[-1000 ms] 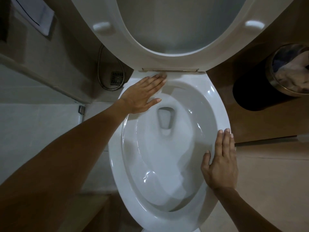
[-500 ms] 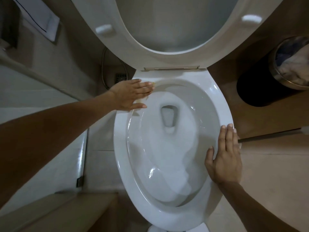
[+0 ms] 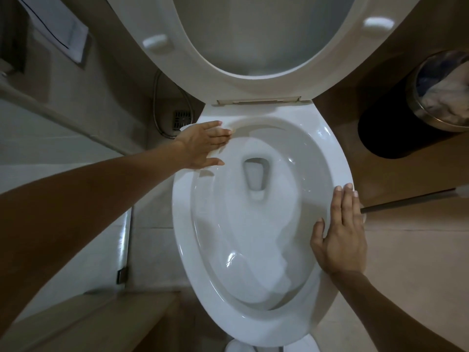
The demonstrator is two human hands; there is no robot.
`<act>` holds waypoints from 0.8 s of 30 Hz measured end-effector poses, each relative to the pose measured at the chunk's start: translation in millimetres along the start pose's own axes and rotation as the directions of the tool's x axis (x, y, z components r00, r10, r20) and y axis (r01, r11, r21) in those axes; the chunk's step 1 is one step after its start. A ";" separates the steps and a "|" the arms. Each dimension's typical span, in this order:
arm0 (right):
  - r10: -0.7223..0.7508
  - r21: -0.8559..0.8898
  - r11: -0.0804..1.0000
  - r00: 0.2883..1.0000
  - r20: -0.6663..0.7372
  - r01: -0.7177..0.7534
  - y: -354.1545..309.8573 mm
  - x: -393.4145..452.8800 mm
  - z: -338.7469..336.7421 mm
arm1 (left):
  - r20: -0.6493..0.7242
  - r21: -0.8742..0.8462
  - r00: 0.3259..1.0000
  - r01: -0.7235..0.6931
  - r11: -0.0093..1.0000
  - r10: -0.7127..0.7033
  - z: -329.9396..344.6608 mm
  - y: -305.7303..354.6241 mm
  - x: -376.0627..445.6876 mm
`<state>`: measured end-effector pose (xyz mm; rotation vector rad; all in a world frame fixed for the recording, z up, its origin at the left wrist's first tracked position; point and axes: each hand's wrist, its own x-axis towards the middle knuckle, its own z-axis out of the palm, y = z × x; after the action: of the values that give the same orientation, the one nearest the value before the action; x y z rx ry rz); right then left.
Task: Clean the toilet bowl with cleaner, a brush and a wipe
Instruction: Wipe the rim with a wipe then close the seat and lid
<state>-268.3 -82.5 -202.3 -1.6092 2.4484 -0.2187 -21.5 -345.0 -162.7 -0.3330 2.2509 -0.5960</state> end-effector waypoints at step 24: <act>-0.022 0.044 0.999 0.999 -0.026 0.023 0.2 -0.7 0.0 | 0.124 -0.240 0.992 0.007 0.971 0.024 -5.6 33.1 -57.4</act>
<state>-268.2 -81.8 -202.3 -1.6266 2.4275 -0.2973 11.2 -291.3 -140.9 -0.4681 2.2032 -0.2881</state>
